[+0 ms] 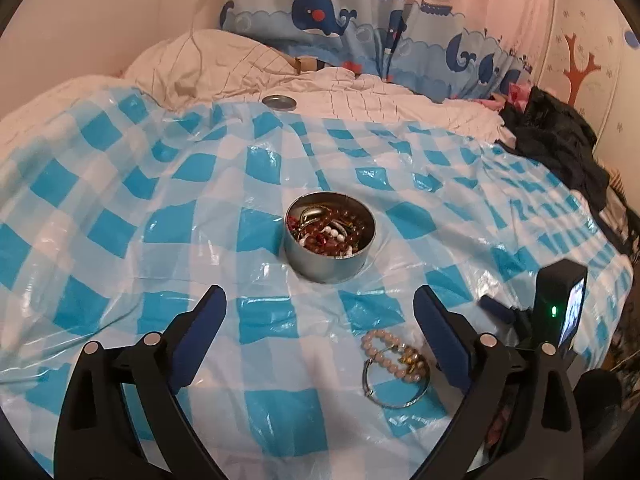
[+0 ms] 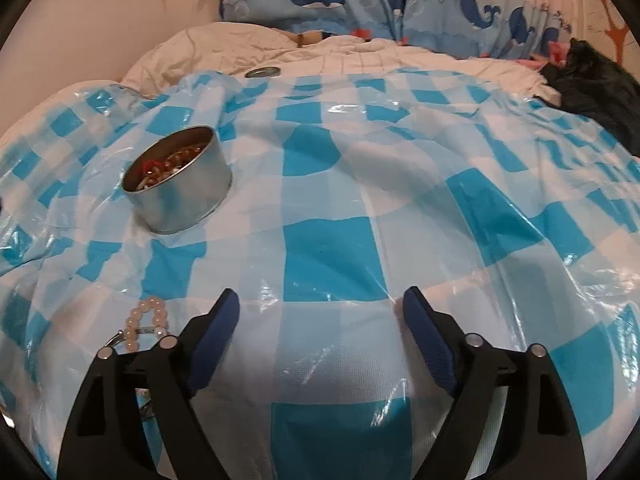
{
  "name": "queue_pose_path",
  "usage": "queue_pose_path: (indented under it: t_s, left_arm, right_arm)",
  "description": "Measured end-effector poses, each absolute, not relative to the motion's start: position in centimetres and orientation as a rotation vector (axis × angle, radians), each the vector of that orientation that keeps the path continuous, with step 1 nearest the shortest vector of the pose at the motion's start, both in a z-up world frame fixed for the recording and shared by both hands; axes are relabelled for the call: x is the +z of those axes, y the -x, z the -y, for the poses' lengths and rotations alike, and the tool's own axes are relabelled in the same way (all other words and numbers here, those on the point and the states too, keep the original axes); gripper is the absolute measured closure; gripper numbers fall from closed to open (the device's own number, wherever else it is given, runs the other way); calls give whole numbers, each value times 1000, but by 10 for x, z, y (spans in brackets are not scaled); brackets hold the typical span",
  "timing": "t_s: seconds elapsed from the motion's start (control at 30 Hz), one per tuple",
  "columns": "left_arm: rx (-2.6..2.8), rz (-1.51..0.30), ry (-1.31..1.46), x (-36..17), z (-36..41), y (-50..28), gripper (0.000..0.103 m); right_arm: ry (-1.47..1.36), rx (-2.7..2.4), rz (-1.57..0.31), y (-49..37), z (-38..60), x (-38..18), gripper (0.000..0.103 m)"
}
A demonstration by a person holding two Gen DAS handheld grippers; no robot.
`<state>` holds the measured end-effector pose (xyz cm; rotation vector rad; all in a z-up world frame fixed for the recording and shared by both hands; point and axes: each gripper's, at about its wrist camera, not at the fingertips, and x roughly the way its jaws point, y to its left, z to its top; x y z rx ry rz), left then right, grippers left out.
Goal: Organize jewelry
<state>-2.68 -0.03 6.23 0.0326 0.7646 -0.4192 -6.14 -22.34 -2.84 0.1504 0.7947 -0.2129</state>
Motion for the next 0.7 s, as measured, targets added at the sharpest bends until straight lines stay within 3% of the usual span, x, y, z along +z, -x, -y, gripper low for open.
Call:
queue_pose_path:
  t_s: [0.7]
  left_arm:
    - [-330,-761,-109,45,-7,26,10]
  right_arm:
    - [-231,-176,-755,69,232,-26,11]
